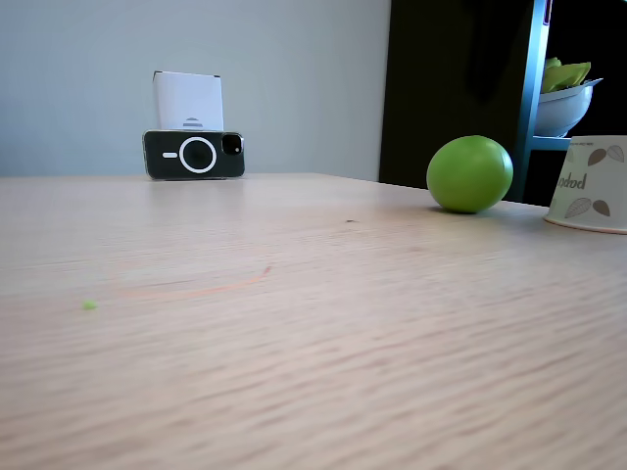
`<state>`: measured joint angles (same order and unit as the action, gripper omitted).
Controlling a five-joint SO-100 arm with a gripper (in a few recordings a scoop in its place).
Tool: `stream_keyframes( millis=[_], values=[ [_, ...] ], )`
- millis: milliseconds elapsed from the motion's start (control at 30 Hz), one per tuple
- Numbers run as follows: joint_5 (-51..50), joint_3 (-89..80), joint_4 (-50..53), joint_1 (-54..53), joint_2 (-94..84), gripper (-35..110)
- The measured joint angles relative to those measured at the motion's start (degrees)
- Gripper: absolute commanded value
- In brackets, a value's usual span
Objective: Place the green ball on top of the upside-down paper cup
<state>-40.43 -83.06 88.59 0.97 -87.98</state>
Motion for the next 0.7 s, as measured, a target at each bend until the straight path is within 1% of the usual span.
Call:
stream_keyframes(
  millis=[267, 700],
  values=[
    [-0.35, 2.29, -3.78, 0.62, 7.21, 46],
    [-1.67, 2.72, -7.38, -4.31, 14.15, 48]
  ],
)
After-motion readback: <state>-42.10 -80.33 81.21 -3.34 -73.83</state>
